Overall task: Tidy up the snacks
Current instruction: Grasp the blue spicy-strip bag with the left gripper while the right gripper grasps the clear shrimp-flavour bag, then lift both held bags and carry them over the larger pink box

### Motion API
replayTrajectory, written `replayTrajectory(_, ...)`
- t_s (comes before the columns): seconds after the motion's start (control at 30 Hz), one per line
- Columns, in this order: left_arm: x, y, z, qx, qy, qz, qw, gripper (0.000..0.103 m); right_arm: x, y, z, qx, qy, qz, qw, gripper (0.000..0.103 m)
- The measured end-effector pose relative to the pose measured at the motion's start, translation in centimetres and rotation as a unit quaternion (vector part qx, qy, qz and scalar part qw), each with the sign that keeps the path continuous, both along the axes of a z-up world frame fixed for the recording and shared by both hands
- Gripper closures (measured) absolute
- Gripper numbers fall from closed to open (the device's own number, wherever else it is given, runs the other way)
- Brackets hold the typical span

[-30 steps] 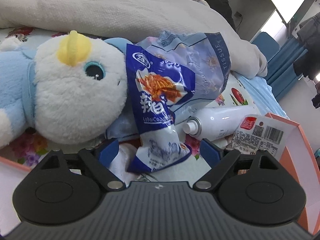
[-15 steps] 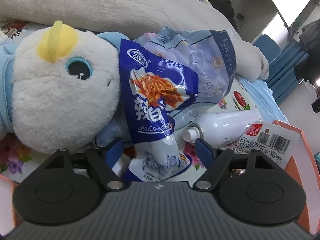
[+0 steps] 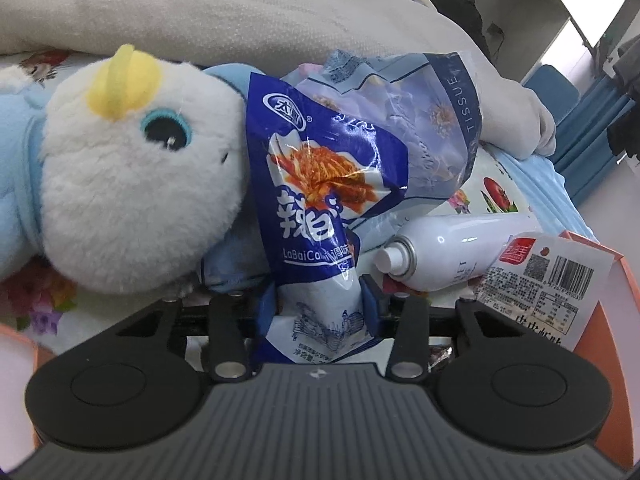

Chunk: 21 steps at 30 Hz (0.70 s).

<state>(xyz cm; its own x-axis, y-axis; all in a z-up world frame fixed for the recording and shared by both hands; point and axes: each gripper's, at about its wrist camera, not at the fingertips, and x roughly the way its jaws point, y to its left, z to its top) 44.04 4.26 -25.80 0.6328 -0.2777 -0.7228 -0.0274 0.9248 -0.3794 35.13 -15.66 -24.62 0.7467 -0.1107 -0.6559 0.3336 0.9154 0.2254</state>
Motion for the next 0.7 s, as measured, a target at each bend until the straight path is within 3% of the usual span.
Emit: replayTrajectory(0.7, -11.4, 2.1, 4.5, 0.017, -0.006, 0.026, 0.9995, 0.055, -6.2, 0.6, 2.9, -0.018, 0.007, 0.106, 0.994, 0.074)
